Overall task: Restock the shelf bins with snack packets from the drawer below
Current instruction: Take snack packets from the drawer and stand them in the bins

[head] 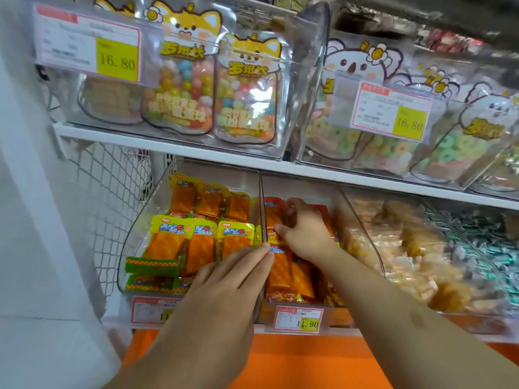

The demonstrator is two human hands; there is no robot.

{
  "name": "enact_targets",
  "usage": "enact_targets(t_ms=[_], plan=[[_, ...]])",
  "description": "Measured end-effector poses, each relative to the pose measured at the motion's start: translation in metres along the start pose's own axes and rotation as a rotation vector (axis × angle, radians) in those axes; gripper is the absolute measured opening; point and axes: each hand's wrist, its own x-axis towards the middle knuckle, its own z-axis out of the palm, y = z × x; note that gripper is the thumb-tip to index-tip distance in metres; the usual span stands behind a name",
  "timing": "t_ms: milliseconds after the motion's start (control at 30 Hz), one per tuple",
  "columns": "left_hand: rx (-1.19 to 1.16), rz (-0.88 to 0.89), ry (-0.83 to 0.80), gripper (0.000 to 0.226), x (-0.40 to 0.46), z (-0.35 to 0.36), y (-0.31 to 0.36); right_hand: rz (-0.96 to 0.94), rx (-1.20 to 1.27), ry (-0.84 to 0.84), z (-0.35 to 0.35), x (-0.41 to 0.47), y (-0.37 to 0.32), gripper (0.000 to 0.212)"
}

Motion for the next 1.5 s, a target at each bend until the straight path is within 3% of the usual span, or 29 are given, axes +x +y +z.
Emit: enact_targets(t_ms=[367, 633, 767, 933, 1100, 1200, 1300, 1400, 1500], plan=[[0.027, -0.008, 0.034, 0.112, 0.000, -0.002, 0.003, -0.099, -0.190, -0.162, -0.010, -0.006, 0.007, 0.089], [-0.061, 0.009, 0.040, 0.097, -0.002, -0.001, 0.003, -0.175, -0.337, -0.063, -0.003, -0.009, 0.010, 0.090], [-0.100, 0.009, 0.061, 0.087, -0.003, -0.009, 0.005, -0.169, -0.248, -0.035, -0.015, -0.029, 0.010, 0.090], [-0.171, 0.052, 0.086, 0.074, -0.016, -0.023, 0.022, -0.251, -0.090, 0.039, -0.052, -0.103, -0.005, 0.062], [-0.405, 0.053, 0.010, 0.047, -0.053, -0.021, 0.052, -0.295, 0.245, 0.063, -0.063, -0.214, 0.002, 0.023], [-0.476, 0.027, -0.121, 0.039, -0.075, 0.011, 0.064, -0.246, 0.200, -0.069, -0.037, -0.262, 0.028, 0.014], [-0.433, -0.081, -0.295, 0.037, -0.101, 0.061, 0.064, -0.152, 0.065, -0.309, 0.005, -0.291, 0.064, 0.015], [-0.354, -0.166, -0.486, 0.039, -0.129, 0.113, 0.055, -0.045, -0.111, -0.592, 0.048, -0.308, 0.103, 0.032], [-0.336, -0.220, -0.632, 0.041, -0.145, 0.158, 0.046, 0.012, -0.248, -0.765, 0.082, -0.309, 0.131, 0.055]])
